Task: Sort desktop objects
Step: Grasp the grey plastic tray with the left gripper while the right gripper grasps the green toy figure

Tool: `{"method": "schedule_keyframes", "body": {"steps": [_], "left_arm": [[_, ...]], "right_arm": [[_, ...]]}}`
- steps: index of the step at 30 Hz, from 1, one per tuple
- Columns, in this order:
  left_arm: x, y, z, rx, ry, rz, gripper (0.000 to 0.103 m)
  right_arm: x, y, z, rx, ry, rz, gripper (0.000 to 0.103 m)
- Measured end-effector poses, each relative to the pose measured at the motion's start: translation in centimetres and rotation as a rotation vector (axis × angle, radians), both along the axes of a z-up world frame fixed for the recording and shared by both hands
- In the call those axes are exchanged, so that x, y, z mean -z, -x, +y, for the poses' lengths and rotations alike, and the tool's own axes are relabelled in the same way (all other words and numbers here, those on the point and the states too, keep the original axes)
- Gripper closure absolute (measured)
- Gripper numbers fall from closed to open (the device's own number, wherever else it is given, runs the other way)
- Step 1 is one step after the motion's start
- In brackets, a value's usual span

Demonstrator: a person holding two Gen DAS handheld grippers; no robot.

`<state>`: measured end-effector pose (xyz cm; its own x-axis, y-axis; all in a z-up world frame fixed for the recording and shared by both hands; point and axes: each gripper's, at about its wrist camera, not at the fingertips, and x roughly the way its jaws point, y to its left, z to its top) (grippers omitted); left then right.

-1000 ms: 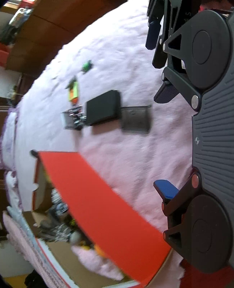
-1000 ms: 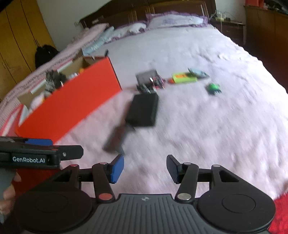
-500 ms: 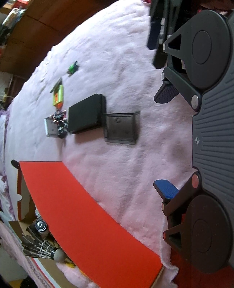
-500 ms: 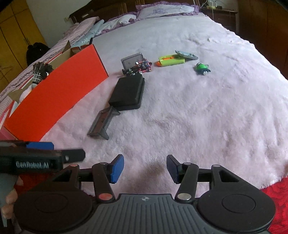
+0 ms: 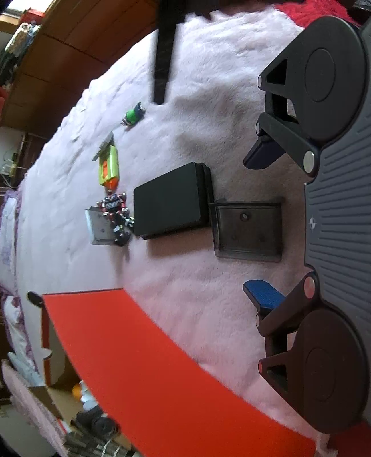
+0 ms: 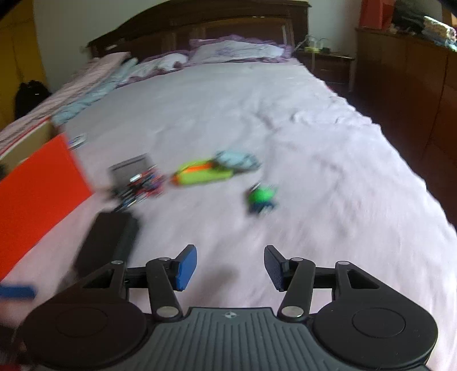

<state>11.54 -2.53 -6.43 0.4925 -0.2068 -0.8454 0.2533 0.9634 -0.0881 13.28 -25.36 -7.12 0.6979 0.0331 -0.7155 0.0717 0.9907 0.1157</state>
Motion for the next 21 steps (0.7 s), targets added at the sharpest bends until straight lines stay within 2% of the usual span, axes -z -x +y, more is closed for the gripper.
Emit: {"method": "schedule_keyframes", "body": {"steps": [7, 11, 12, 15, 21], "left_arm": [[1.2, -1.1, 0.2, -0.018, -0.004, 0.030, 0.018], [1.3, -0.9, 0.6, -0.028, 0.007, 0.030, 0.018], [1.4, -0.9, 0.7, -0.031, 0.007, 0.031, 0.018], [1.5, -1.1, 0.9, -0.042, 0.005, 0.036, 0.018], [1.8, -1.4, 0.3, -0.023, -0.017, 0.036, 0.018]], "right_arm": [[2.7, -7.5, -1.8, 0.038, 0.053, 0.023, 0.048], [4.1, -9.5, -2.7, 0.048, 0.039, 0.045, 0.048], [4.2, -9.7, -2.8, 0.044, 0.037, 0.042, 0.052], [4.1, -9.3, -2.9, 0.020, 0.027, 0.040, 0.072], [2.1, -3.9, -2.9, 0.022, -0.072, 0.020, 0.073]]}}
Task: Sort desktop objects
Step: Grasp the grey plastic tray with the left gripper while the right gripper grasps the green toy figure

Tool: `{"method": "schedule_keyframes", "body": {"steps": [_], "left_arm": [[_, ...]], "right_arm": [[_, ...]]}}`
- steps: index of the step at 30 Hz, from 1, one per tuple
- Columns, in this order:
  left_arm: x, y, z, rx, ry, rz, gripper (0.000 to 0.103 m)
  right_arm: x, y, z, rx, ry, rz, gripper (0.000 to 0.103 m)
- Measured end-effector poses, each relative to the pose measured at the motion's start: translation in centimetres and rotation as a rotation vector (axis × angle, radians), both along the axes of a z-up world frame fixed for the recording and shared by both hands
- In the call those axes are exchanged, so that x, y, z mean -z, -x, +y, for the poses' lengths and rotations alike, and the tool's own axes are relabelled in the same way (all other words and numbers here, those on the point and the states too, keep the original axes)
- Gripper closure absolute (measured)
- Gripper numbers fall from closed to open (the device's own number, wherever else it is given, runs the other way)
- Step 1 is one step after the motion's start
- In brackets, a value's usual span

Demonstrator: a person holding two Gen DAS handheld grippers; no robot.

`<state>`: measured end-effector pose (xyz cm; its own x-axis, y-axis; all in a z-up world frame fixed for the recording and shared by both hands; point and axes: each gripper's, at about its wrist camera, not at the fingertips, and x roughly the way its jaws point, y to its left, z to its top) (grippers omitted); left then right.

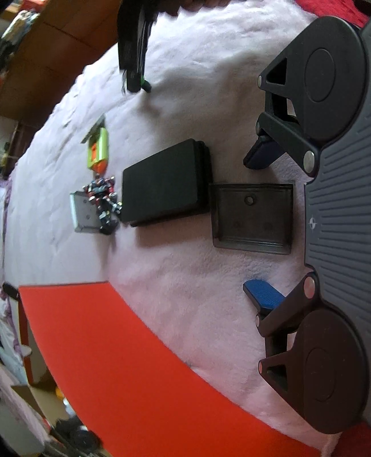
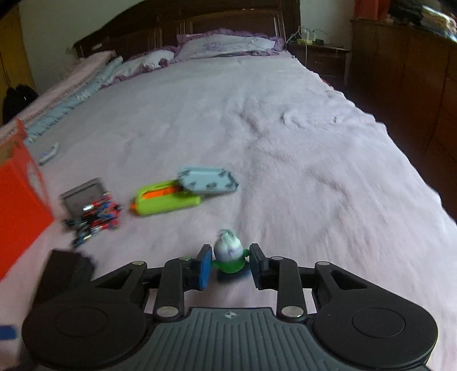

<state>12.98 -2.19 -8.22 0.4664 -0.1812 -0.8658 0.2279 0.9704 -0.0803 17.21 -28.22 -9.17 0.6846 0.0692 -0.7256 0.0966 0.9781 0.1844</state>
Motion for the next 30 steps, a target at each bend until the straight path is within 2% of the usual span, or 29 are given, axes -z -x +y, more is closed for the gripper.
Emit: {"method": "schedule_keyframes", "body": {"steps": [2, 4, 6, 7, 10, 14, 16, 22, 24, 27, 30], "left_arm": [[0.1, 0.1, -0.1, 0.007, -0.004, 0.001, 0.018], [-0.1, 0.4, -0.2, 0.009, 0.007, -0.003, 0.028], [-0.4, 0.7, -0.2, 0.016, 0.021, -0.012, 0.051], [-0.7, 0.9, -0.1, 0.014, 0.030, -0.017, 0.053], [-1.7, 1.9, 0.5, -0.010, 0.078, -0.034, 0.053], [-3.1, 3.1, 0.8, -0.004, 0.081, -0.065, 0.053], [-3.3, 3.6, 0.8, -0.001, 0.079, -0.059, 0.053], [-2.1, 4.2, 0.6, 0.019, 0.045, -0.007, 0.053], [-1.6, 4.3, 0.7, 0.016, 0.042, 0.010, 0.053], [-1.1, 4.3, 0.8, 0.013, 0.042, 0.022, 0.052], [-0.9, 4.2, 0.9, 0.013, 0.041, 0.023, 0.052]], "right_arm": [[-0.5, 2.9, -0.1, 0.013, -0.072, -0.001, 0.073], [-0.6, 6.1, 0.0, 0.027, -0.112, 0.007, 0.073], [-0.4, 9.4, 0.3, 0.040, -0.153, 0.024, 0.073], [-0.2, 10.8, 0.5, 0.046, -0.175, 0.036, 0.073], [0.8, 14.1, 1.3, 0.043, -0.225, 0.085, 0.075], [0.7, 16.5, 2.9, -0.006, -0.175, 0.098, 0.076], [0.6, 16.6, 3.3, -0.019, -0.160, 0.101, 0.076], [-0.7, 17.1, 2.9, 0.048, -0.159, 0.064, 0.071], [-1.1, 17.1, 2.6, 0.063, -0.141, 0.048, 0.062], [-0.8, 16.1, 2.0, 0.083, -0.150, 0.056, 0.062], [0.4, 14.7, 1.7, 0.105, -0.172, 0.102, 0.063]]}}
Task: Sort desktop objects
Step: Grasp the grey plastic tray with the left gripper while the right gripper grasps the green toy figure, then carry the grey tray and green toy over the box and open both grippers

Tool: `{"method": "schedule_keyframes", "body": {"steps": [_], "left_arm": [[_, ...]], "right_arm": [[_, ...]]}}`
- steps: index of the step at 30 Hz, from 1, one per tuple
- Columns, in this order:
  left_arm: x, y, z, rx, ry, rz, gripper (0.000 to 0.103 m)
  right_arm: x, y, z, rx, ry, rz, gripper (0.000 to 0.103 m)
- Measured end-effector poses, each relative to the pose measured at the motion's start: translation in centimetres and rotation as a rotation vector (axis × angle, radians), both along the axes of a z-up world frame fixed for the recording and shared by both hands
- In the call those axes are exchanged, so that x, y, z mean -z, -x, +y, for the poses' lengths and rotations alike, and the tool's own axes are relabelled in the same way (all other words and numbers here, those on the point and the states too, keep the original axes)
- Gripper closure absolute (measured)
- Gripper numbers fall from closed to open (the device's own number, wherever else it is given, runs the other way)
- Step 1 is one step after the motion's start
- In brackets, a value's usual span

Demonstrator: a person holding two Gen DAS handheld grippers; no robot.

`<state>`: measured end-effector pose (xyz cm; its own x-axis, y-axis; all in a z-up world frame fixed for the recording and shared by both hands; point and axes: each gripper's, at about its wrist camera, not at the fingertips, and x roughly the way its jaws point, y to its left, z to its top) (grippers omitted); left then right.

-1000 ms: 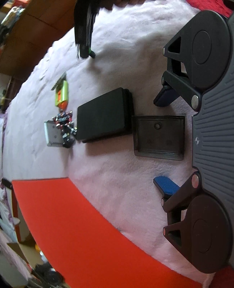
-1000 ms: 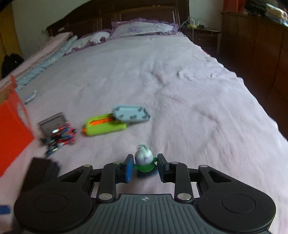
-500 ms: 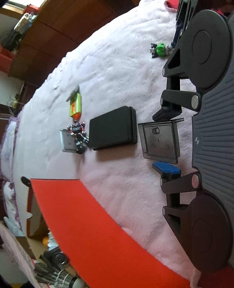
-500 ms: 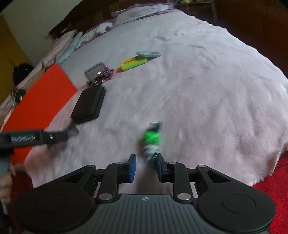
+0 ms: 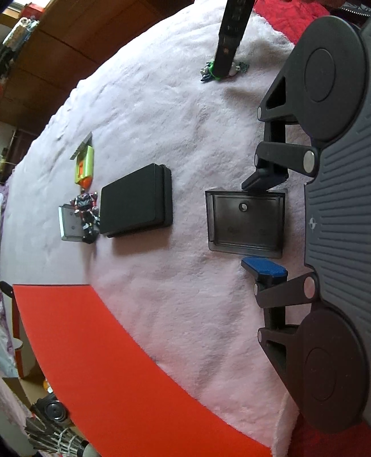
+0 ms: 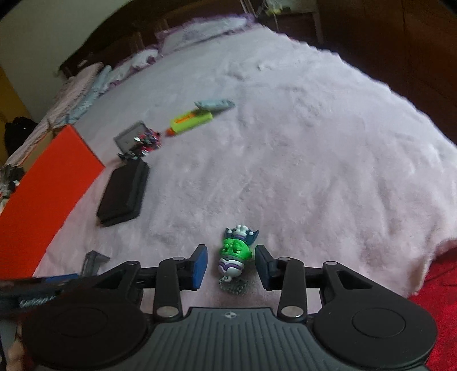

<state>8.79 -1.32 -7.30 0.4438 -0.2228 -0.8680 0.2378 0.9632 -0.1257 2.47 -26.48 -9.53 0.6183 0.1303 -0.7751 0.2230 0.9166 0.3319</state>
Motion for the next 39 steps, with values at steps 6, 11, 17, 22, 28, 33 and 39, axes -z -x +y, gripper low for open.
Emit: {"method": "schedule_keyframes", "body": {"steps": [6, 11, 17, 22, 28, 33, 39], "left_arm": [[-0.1, 0.1, 0.0, 0.007, 0.009, -0.021, 0.054], [-2.4, 0.6, 0.7, -0.001, 0.033, -0.083, 0.054], [-6.6, 0.5, 3.0, -0.048, 0.026, -0.185, 0.054], [-10.1, -0.8, 6.7, -0.122, -0.025, -0.260, 0.054], [-14.0, -4.1, 11.9, -0.229, -0.076, -0.320, 0.054], [-15.4, -8.0, 15.1, -0.290, -0.127, -0.330, 0.051], [-15.0, -9.2, 16.7, -0.353, -0.141, -0.318, 0.028]], "right_arm": [[0.9, 0.0, 0.5, 0.007, 0.039, -0.007, 0.074], [0.5, 0.3, 0.3, 0.020, 0.004, -0.011, 0.074], [-2.2, 0.1, 2.7, -0.078, -0.019, -0.064, 0.074], [-5.7, -2.8, 6.7, -0.221, -0.028, -0.142, 0.074], [-10.4, -9.2, 13.9, -0.399, -0.030, -0.260, 0.074], [-13.4, -15.9, 20.3, -0.492, -0.048, -0.324, 0.074], [-15.2, -20.2, 24.5, -0.511, -0.046, -0.347, 0.063]]}}
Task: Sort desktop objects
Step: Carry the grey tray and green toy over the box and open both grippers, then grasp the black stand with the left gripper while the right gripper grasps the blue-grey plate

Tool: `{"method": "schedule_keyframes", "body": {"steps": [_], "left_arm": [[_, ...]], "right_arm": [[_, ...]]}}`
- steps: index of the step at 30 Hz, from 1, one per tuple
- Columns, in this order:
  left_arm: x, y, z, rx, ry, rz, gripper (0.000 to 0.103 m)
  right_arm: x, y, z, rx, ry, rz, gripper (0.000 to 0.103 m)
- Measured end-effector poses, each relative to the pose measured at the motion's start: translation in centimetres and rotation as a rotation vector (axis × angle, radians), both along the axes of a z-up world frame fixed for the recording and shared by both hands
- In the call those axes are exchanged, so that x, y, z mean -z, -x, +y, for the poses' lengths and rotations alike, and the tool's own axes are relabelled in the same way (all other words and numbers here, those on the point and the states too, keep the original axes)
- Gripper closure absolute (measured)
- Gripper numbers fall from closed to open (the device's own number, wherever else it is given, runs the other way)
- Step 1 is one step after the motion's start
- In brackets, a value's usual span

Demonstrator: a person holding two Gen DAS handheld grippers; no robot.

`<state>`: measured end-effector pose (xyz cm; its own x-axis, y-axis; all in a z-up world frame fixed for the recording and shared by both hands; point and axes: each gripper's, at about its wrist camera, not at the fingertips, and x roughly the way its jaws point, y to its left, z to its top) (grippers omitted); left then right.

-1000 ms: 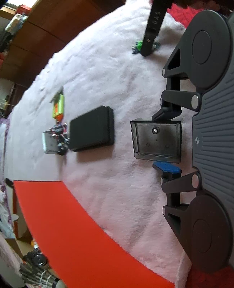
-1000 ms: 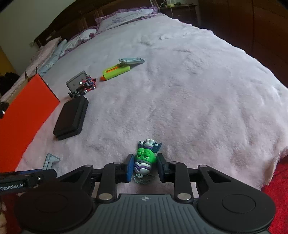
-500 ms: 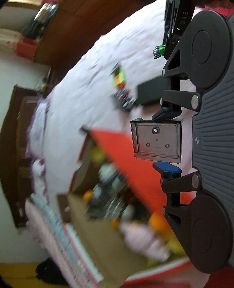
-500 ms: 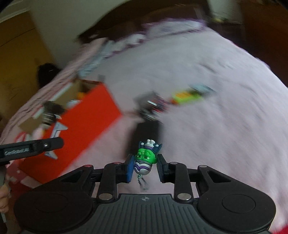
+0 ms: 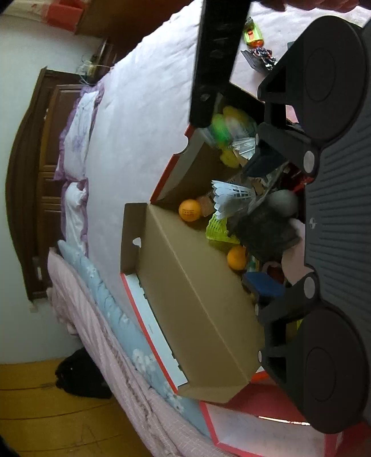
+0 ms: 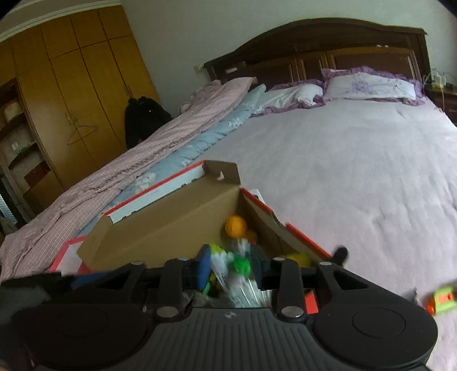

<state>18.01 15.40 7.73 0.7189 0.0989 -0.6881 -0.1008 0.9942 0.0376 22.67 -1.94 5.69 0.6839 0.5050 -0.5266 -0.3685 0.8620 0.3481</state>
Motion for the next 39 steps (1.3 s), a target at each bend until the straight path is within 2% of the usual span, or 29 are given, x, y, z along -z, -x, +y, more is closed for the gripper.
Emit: {"method": "schedule_keyframes", "body": {"steps": [3, 6, 10, 14, 17, 20, 25, 30, 33, 36, 39], "left_arm": [[0.2, 1.5, -0.3, 0.017, 0.005, -0.018, 0.023], [0.7, 3.1, -1.4, 0.045, 0.007, -0.027, 0.023], [1.0, 4.9, -4.3, 0.123, 0.059, -0.038, 0.022], [1.7, 6.4, -8.3, 0.233, 0.075, -0.019, 0.017], [3.5, 6.8, -11.4, 0.308, 0.078, 0.018, 0.017], [5.7, 6.3, -14.0, 0.349, 0.074, 0.063, 0.017], [8.8, 4.3, -16.5, 0.380, 0.115, 0.110, 0.017], [10.2, 1.9, -17.9, 0.402, 0.110, 0.109, 0.017], [10.4, -0.9, -19.2, 0.416, 0.063, 0.079, 0.017], [11.0, -4.5, -21.5, 0.439, -0.021, 0.045, 0.017], [12.1, -7.6, -23.7, 0.461, -0.109, 0.024, 0.017]], "right_arm": [[0.0, 1.3, -1.2, 0.024, 0.001, -0.033, 0.060], [1.3, 3.9, -4.5, 0.116, -0.020, -0.035, 0.057], [5.0, 7.7, -10.4, 0.236, -0.028, 0.056, 0.056], [9.6, 11.1, -15.3, 0.317, 0.026, 0.178, 0.056], [12.7, 13.0, -18.5, 0.375, 0.042, 0.267, 0.056], [14.2, 13.5, -21.1, 0.437, 0.024, 0.295, 0.056], [14.6, 10.2, -23.6, 0.498, 0.037, 0.273, 0.056], [14.9, 3.0, -24.4, 0.471, 0.118, 0.197, 0.056], [14.9, -2.6, -24.5, 0.445, 0.179, 0.163, 0.055], [14.8, -8.1, -24.5, 0.451, 0.230, 0.191, 0.053], [15.9, -13.1, -24.6, 0.460, 0.298, 0.290, 0.050]]}}
